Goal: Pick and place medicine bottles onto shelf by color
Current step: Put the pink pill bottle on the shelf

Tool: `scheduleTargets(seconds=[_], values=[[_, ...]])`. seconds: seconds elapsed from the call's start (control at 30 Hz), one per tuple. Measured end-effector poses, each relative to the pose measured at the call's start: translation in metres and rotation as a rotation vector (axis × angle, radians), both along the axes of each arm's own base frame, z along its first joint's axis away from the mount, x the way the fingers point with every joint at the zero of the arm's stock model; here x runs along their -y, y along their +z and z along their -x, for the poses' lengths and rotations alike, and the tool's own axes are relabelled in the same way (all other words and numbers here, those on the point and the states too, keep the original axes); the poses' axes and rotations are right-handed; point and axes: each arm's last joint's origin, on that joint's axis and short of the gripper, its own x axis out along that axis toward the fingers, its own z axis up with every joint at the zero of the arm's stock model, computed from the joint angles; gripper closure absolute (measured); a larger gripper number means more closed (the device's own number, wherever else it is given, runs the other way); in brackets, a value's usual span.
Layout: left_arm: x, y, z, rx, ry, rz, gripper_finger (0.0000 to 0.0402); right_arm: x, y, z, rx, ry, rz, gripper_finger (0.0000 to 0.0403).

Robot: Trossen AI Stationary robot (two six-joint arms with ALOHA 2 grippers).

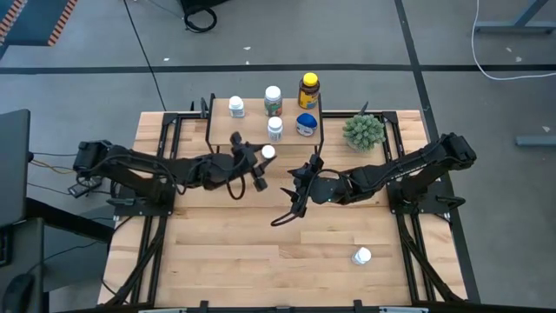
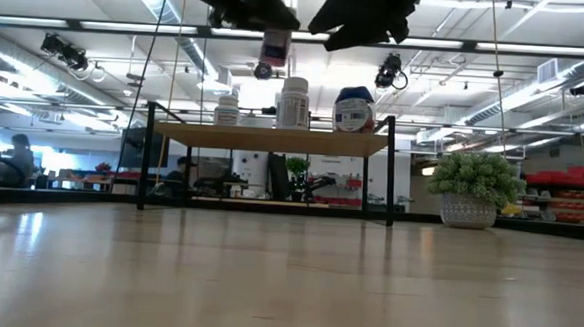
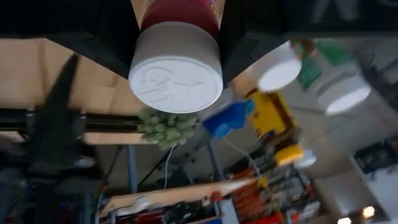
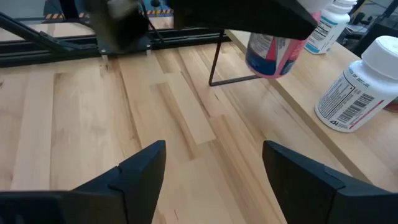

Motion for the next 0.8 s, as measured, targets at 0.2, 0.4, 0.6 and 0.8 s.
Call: scheduleTargets(seconds=[0.2,0.4,0.6,0.8], values=[[-0.024,-0.021,0.007,-0.004,0.09,0.041,0.0226,0.0,-0.001,0.001,-0.014,-0.004,-0.005,0.0128],[-0.044,-0.053,0.034,0.163,0.161,0.057,0.0224,0.0,-0.003,0.002,-0.03,-0.014,-0.015,0.0128],[-0.06,-0.072,0.053,0.236,0.227,0.032,0.0224,0.0,-0.003,0.002,-0.029,-0.015,-0.015,0.0128],[-0.079,-0.069,0.055,0.241,0.253,0.049,0.022,0.002,-0.003,0.002,-0.023,-0.048,0.006,0.0128]])
